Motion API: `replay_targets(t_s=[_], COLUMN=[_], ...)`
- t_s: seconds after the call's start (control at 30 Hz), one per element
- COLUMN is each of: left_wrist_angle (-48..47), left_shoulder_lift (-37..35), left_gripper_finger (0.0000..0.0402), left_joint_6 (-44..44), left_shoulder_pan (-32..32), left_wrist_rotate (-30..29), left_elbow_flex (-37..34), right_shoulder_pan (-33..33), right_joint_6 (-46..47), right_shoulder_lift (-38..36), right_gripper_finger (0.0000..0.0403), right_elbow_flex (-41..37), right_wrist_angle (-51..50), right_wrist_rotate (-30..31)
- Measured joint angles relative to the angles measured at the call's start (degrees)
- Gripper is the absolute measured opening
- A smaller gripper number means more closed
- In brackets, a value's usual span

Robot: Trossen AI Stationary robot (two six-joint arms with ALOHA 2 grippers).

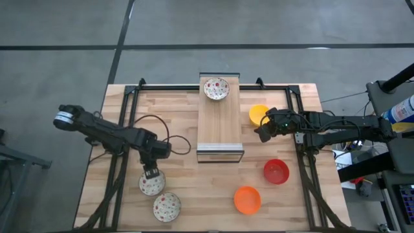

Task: Pick & Place Mini bowls
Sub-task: Stack the top white patterned bowl on top of the white patterned bowl on the shelf

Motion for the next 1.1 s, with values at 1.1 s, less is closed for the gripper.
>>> replay_targets(t_s=[1.1], left_wrist_angle=[0.4], left_shoulder_lift=[-2.4], left_gripper_finger=[0.0001], left_joint_6=[6.9], left_shoulder_pan=[2.2], left_wrist_rotate=[-3.0], left_elbow_flex=[-0.3], right_shoulder_pan=[0.0], right_joint_6=[-1.2], right_shoulder_lift=[0.0], right_gripper_finger=[0.0009], right_elbow_flex=[0.0], right_wrist_angle=[0.0], right_wrist_rotate=[1.6])
